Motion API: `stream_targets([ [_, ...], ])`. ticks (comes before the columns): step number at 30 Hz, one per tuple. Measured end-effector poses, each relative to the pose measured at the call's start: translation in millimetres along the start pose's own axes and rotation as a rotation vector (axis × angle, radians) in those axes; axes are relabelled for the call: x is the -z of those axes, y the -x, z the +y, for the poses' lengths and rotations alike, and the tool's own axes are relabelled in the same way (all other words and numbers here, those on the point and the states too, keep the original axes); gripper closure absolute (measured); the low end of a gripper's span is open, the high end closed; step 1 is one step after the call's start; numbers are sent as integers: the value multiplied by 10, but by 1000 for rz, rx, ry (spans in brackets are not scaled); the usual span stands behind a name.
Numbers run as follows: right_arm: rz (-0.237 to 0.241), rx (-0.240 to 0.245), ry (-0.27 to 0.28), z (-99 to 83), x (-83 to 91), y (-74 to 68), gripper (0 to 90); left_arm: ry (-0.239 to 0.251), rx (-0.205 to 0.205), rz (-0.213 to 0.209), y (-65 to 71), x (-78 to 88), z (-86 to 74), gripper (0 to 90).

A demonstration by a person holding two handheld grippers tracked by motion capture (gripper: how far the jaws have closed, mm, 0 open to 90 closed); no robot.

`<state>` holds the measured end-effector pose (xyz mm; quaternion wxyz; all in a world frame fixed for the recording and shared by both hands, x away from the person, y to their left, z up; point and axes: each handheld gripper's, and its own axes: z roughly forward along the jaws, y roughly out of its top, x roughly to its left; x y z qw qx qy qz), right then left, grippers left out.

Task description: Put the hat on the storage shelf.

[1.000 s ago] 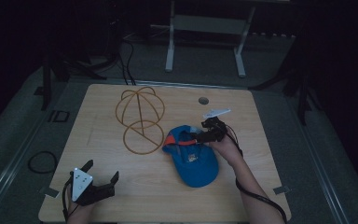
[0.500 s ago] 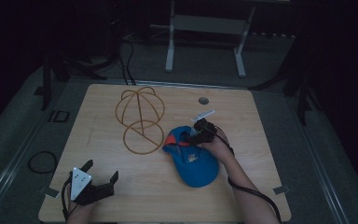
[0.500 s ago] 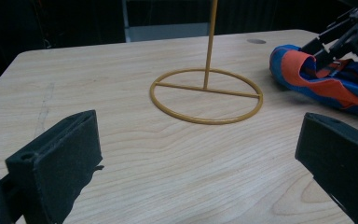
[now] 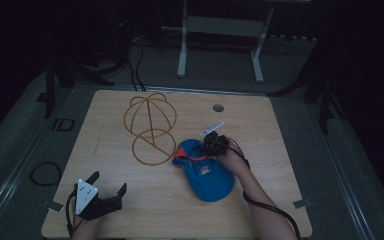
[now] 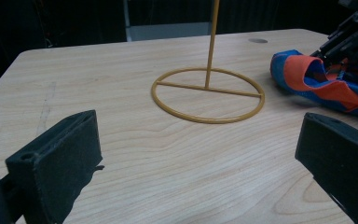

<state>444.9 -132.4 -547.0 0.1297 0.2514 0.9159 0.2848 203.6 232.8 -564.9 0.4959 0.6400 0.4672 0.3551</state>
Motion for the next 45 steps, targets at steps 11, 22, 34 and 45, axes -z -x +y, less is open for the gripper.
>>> stream_targets([
  [11,-21,-76,78,28,186,-28,888,-9,-6,6,-12,-2,-6,5],
  [22,-19,-137,226,72,736,-25,889,-15,-25,-2,12,3,-1,6],
  [34,-58,-129,352,149,1323,-77,891,-15,53,-91,90,37,122,5],
  [45,-123,-83,453,293,1929,-158,891,-63,34,-234,410,87,613,5],
])
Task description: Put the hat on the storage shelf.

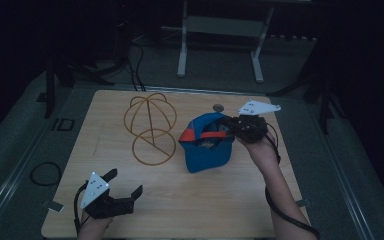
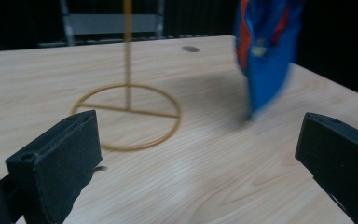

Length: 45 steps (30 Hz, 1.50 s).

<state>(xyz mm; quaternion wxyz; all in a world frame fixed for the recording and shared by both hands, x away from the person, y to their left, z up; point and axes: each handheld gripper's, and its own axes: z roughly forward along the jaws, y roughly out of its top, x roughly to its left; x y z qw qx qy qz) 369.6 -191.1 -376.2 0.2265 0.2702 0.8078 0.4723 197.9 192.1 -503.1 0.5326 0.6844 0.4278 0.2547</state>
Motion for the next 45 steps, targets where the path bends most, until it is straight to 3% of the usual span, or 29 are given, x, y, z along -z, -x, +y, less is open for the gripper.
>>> stream_targets([
  [7,-19,18,36,146,161,-15,891,14,-71,-49,135,-64,308,5],
  [8,-17,14,55,189,207,-10,891,18,-95,-69,185,-94,436,5],
  [9,-16,17,61,213,226,-7,891,18,-95,-69,185,-94,436,6],
  [10,-21,19,65,238,244,-6,892,21,-117,-76,238,-135,574,6],
  [11,-21,19,65,238,244,-6,892,21,-117,-76,238,-135,574,6],
  [12,-23,22,72,283,276,-6,891,24,-128,-85,287,-185,721,6],
  [13,-23,22,72,283,276,-6,891,24,-128,-85,287,-185,721,6],
  [14,-25,25,77,315,304,-13,891,34,-145,-99,339,-241,862,6],
  [17,-25,21,89,325,326,-26,891,42,-162,-115,390,-303,986,6],
  [18,7,3,103,309,339,-24,891,45,-175,-120,439,-367,1095,6],
  [21,24,4,95,270,340,-66,891,32,-181,-148,534,-484,1233,23],
  [24,30,8,90,241,339,-118,891,32,-198,-152,619,-581,1298,64],
  [26,33,8,89,235,333,-133,891,23,-196,-177,737,-744,1375,103],
  [30,26,11,86,244,332,-142,891,5,-191,-209,852,-908,1449,151],
  [32,15,18,86,270,346,-151,891,-16,-213,-176,950,-1071,1510,164],
  [37,-3,23,86,304,357,-122,891,-52,-233,-146,1040,-1291,1559,237],
  [40,-3,17,87,311,364,-105,891,-60,-233,-137,1035,-1346,1560,294],
  [43,-10,19,90,319,386,-87,891,-88,-240,-120,1016,-1411,1546,417],
  [44,-10,18,90,319,391,-83,891,-88,-234,-114,1009,-1421,1539,417],
  [45,-15,17,86,314,396,-80,890,-91,-245,-110,1002,-1430,1535,509],
])
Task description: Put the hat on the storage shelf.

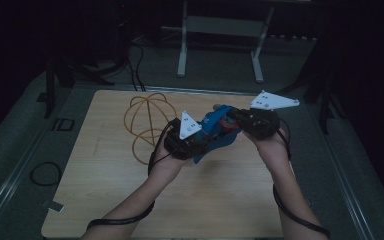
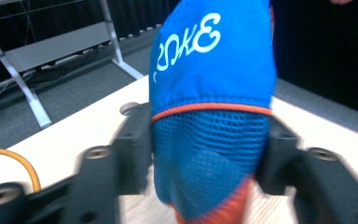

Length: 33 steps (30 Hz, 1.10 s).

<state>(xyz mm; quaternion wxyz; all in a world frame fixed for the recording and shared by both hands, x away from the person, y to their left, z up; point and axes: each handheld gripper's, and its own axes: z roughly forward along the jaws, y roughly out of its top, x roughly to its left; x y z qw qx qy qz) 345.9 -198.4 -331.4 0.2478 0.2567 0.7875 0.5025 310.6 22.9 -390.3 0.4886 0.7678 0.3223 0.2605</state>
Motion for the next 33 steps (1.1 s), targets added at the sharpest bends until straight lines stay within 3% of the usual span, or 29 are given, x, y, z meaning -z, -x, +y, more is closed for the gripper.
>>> stream_targets([
  [2,6,-4,1,-13,6,-2,891,-18,-17,-13,-39,-17,-12,633],
  [6,12,-2,0,-49,25,-36,891,-28,-9,-23,-115,-28,-9,828],
  [15,45,-24,13,-168,111,-107,890,-19,-26,15,-189,2,78,862],
  [24,54,-40,33,-348,238,-234,867,-1,-59,14,-128,16,150,865],
  [29,80,-50,56,-446,374,-310,753,29,-72,13,-85,53,194,865],
  [30,73,-43,66,-468,404,-333,727,34,-63,2,-88,65,197,865],
  [31,95,-34,76,-514,467,-382,685,56,-55,-18,-92,96,194,865],
  [33,111,-22,77,-553,543,-421,643,65,-63,-7,-78,107,191,865],
])
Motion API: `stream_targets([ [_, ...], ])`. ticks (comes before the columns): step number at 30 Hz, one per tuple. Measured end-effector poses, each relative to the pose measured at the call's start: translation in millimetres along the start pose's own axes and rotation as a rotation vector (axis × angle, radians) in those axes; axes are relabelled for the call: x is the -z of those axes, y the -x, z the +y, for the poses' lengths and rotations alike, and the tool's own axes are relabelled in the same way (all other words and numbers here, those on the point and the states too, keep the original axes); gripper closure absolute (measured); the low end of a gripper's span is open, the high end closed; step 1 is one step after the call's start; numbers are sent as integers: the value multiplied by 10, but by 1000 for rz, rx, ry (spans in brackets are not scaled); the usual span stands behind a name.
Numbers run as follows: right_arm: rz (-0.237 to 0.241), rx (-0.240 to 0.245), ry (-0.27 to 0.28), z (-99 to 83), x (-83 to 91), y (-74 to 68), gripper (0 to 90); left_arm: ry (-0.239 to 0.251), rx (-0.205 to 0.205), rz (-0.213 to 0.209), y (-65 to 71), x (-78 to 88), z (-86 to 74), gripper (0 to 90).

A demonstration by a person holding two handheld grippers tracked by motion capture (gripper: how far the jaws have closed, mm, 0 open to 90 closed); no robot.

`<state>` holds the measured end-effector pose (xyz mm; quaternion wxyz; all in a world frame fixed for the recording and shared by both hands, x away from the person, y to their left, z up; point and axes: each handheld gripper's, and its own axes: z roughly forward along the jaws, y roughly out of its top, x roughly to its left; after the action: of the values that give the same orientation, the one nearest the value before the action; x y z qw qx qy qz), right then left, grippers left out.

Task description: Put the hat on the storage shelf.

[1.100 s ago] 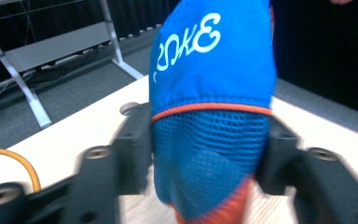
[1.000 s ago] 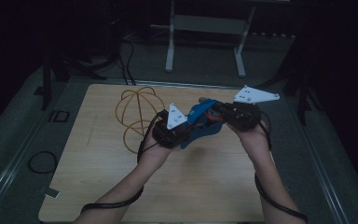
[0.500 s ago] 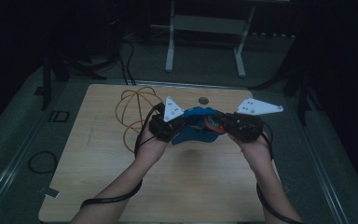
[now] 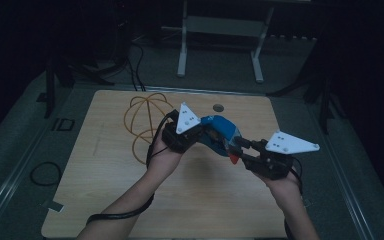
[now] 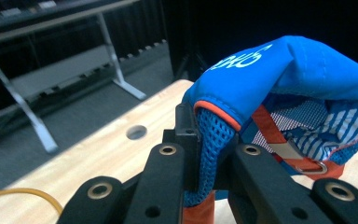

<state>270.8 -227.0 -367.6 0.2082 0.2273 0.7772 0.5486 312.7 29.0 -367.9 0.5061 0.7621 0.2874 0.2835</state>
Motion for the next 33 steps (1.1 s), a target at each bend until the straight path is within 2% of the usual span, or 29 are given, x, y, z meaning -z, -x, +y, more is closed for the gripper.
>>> stream_targets([
  [3,3,15,8,-22,89,-37,621,41,-22,-11,5,59,1,864],
  [4,11,13,22,-32,185,-41,604,58,-22,-34,0,83,3,864],
  [5,17,11,31,-33,235,-35,594,67,-30,-20,-3,113,4,864],
  [6,8,15,41,-33,285,-23,592,102,-67,-44,-19,170,-9,863],
  [7,8,15,41,-33,285,-23,592,102,-67,-44,-19,170,-9,863],
  [8,-5,17,49,-31,334,-10,591,105,-90,-32,-28,191,-16,863],
  [9,-32,17,61,-28,414,41,588,112,-95,-57,-50,207,-29,863],
  [11,-58,6,60,-30,461,108,591,150,-146,-130,-105,252,-88,863],
  [12,-58,6,60,-30,461,108,591,150,-146,-130,-105,252,-88,863],
  [14,-58,-11,49,-57,460,171,600,193,-213,-204,-137,294,-150,863],
  [15,-58,-10,42,-72,443,174,599,206,-232,-219,-143,305,-166,862],
  [16,-51,-11,33,-86,422,173,599,217,-246,-249,-158,315,-179,862],
  [17,-51,-11,33,-86,422,173,599,217,-246,-249,-158,315,-179,861],
  [18,-30,-4,21,-114,374,161,599,253,-252,-311,-185,336,-205,861],
  [19,-20,-4,15,-127,352,153,598,268,-262,-341,-197,348,-214,861],
  [20,-8,-4,10,-139,329,142,595,304,-271,-384,-208,368,-230,861],
  [21,7,-5,8,-152,307,133,594,304,-271,-384,-208,368,-230,861],
  [22,24,-8,6,-163,288,123,588,360,-298,-463,-233,414,-258,861],
  [23,42,-11,2,-176,268,109,575,360,-298,-463,-233,414,-258,861],
  [24,64,-11,-3,-189,248,90,571,386,-298,-493,-242,434,-271,861],
  [25,64,-11,-3,-189,248,90,571,401,-296,-517,-256,453,-280,861],
  [27,121,-7,-22,-217,194,7,554,452,-273,-584,-297,494,-311,861],
  [28,121,-7,-22,-217,194,7,554,452,-273,-584,-297,494,-311,861],
  [30,163,-2,-23,-217,177,-67,542,478,-261,-612,-317,518,-325,860],
  [31,199,12,-10,-204,170,-150,529,501,-255,-633,-320,538,-335,861],
  [32,215,17,-7,-195,161,-193,515,501,-255,-633,-320,538,-335,861],
  [33,228,25,-6,-186,147,-232,513,517,-246,-660,-316,549,-341,861],
])
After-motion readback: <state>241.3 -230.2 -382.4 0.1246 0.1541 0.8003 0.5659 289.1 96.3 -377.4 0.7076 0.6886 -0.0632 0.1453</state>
